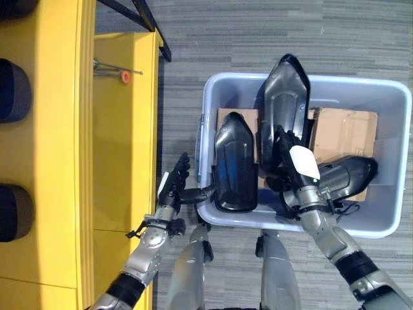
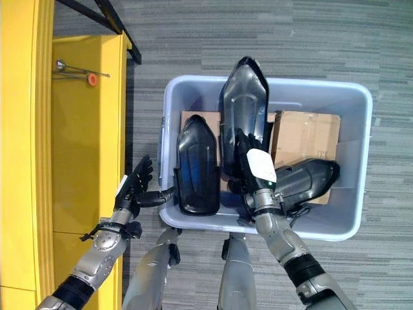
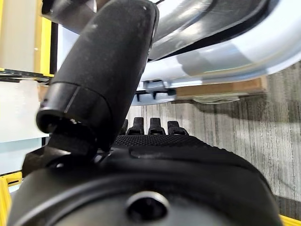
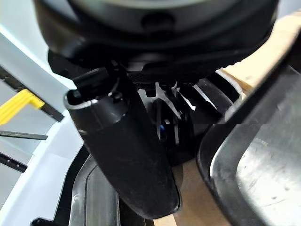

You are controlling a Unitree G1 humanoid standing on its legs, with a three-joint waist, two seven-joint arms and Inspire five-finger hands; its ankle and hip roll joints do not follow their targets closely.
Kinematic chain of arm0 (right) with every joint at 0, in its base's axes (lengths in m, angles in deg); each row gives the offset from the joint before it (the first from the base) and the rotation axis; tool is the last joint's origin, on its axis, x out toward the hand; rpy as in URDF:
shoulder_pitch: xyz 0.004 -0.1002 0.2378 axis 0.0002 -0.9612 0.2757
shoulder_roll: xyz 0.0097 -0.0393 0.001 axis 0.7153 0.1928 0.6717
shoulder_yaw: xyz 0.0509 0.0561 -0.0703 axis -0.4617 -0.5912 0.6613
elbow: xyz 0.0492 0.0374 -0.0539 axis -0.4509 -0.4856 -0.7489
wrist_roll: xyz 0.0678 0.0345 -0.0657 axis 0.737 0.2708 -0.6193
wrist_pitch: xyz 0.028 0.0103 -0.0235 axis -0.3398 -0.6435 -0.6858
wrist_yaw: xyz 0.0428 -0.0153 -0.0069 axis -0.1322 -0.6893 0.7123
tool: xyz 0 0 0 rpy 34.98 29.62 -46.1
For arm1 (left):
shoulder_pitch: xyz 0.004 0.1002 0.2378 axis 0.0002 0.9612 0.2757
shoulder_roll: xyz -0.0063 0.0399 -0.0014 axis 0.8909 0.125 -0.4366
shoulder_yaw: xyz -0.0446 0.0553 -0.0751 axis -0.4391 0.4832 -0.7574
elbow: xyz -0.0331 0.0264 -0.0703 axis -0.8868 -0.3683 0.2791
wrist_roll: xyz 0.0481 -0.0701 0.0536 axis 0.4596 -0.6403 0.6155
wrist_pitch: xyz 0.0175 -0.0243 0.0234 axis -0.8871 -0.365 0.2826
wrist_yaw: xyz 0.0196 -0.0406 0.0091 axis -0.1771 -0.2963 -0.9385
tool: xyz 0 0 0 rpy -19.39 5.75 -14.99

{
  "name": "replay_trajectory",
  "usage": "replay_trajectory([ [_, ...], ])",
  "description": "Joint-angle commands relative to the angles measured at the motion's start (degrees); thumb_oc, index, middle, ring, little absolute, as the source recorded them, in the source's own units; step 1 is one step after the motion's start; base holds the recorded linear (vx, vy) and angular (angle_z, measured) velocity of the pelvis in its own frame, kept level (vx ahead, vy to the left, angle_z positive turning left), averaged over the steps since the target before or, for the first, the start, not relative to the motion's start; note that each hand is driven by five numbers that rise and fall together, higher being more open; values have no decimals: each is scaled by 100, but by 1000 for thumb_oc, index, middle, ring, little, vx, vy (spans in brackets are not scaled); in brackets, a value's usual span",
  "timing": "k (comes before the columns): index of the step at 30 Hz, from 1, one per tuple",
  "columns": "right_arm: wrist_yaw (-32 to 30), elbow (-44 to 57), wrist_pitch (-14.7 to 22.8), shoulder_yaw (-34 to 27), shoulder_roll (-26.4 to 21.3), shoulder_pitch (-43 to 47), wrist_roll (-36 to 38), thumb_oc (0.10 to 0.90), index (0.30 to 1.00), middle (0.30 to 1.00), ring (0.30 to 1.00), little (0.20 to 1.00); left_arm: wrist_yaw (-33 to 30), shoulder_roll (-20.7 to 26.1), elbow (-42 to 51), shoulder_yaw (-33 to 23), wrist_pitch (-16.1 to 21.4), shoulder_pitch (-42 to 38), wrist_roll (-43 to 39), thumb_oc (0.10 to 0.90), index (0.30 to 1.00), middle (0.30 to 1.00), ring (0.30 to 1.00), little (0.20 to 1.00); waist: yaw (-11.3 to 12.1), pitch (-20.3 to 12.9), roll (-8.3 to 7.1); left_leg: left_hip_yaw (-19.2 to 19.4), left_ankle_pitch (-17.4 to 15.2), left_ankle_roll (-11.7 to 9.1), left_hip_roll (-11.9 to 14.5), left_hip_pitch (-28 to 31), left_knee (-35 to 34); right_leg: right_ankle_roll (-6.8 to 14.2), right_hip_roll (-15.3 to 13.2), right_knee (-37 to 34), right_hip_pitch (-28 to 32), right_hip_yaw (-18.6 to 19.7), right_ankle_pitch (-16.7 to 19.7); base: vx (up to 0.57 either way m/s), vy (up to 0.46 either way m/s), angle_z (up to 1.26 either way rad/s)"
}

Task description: Move parts from the plastic box to the shelf.

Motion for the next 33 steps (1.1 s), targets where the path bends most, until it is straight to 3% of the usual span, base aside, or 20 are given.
replay_trajectory([
  [1, -260, 71, 96, -38, 29, 345, 330, 900, 1000, 1000, 1000, 1000, -186, -24, 630, -50, 547, 34, 36, 900, 1000, 1000, 1000, 1000, 96, -150, -29, -26, -472, -275, 131, -237, 939, 305, -288, 778, -311, -4, -142, 0, 0, 0],
  [17, -383, -1798, -175, 380, 157, 1128, 383, 900, 1000, 1000, 1000, 1000, -269, -51, 729, 30, 629, -136, -84, 900, 1000, 1000, 1000, 1000, 179, -69, 277, -40, -500, -243, 138, -1008, 1204, 269, -332, 1138, -1169, 103, -172, -2, 2, 1],
  [19, -317, -2102, -183, 539, 189, 1243, 350, 400, 300, 300, 300, 300, -246, -57, 763, 36, 633, -179, -110, 900, 1000, 1000, 1000, 1000, 209, -69, 314, -55, -496, -240, 135, -1078, 1224, 262, -332, 1177, -1245, 109, -176, 0, 0, 0],
  [33, -94, -2252, -126, 842, 218, 1193, 187, 400, 300, 300, 300, 300, -242, -57, 737, -44, 647, -213, -69, 900, 1000, 1000, 1000, 1000, 196, -69, 304, -100, -522, -240, 123, -1085, 1263, 261, -362, 1207, -1249, 113, -197, 1, 0, 1],
])
